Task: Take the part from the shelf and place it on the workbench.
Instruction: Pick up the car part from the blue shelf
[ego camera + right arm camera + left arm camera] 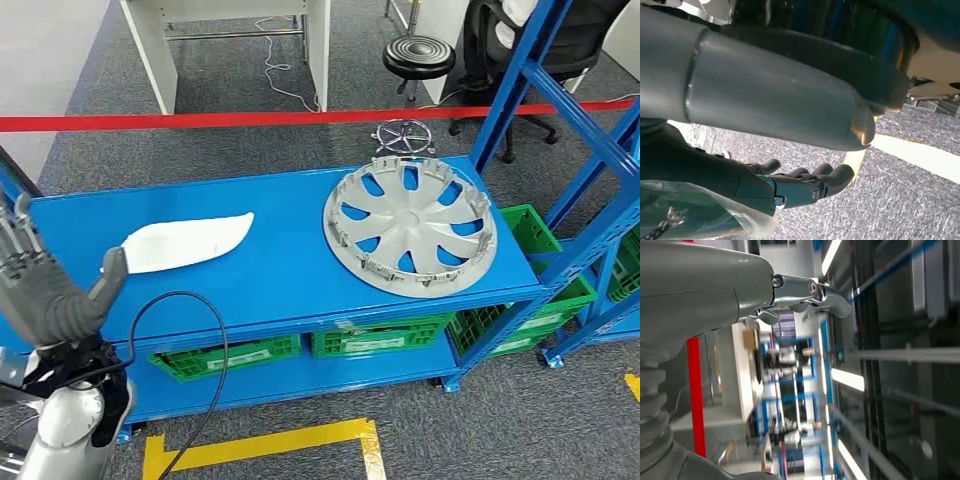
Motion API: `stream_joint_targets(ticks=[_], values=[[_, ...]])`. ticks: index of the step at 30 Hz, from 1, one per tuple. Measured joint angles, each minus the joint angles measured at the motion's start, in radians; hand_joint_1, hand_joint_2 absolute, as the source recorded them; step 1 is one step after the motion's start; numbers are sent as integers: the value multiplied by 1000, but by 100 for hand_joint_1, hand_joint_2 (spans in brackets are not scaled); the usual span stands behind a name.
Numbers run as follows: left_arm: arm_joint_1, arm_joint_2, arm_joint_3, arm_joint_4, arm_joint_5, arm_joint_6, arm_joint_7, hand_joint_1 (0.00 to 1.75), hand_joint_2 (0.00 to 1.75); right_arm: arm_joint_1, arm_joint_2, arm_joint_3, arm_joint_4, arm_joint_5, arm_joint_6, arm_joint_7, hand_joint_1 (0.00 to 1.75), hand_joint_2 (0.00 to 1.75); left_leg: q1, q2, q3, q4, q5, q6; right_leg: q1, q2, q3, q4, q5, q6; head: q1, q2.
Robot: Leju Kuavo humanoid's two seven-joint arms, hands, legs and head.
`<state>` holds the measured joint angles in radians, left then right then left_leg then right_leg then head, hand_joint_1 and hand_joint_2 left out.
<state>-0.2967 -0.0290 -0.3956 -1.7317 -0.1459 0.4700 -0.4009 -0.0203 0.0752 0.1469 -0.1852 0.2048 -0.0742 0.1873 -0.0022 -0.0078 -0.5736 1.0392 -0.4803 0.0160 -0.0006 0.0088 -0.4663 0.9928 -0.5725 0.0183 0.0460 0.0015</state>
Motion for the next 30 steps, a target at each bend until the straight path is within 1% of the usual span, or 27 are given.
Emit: stream_joint_targets(ticks=[2,7,15,19,23,27,30], values=[[-28,7,-21,16,-2,-18,10,0,175,-3,0,2,0,2,5,1,0,0,0,0,0,0,0,0,0,0,0,0,0,0,0,0],[-143,29,-113,85,-21,-108,54,0,175,-15,0,17,0,16,32,8,0,0,0,0,0,0,0,0,0,1,3,0,0,0,0,0],[-312,47,-234,236,-91,-222,123,0,175,-31,0,38,-1,31,78,27,0,0,0,0,0,0,2,0,0,1,11,0,2,0,0,0],[-377,54,-279,306,-132,-271,155,0,175,-37,0,46,-1,36,100,38,0,0,0,0,0,0,2,0,0,0,11,0,2,0,0,0],[-416,60,-310,352,-166,-301,180,0,175,-41,0,51,-1,37,113,42,0,0,0,0,0,0,2,0,0,0,11,1,2,0,0,0],[-446,71,-336,404,-212,-330,215,0,0,-44,0,55,-1,38,113,43,0,0,0,0,0,0,2,0,0,0,11,1,2,0,0,0],[-462,85,-354,449,-256,-353,223,0,0,-44,0,58,-1,37,117,47,0,0,0,0,0,0,2,0,0,1,11,1,2,0,0,0]])
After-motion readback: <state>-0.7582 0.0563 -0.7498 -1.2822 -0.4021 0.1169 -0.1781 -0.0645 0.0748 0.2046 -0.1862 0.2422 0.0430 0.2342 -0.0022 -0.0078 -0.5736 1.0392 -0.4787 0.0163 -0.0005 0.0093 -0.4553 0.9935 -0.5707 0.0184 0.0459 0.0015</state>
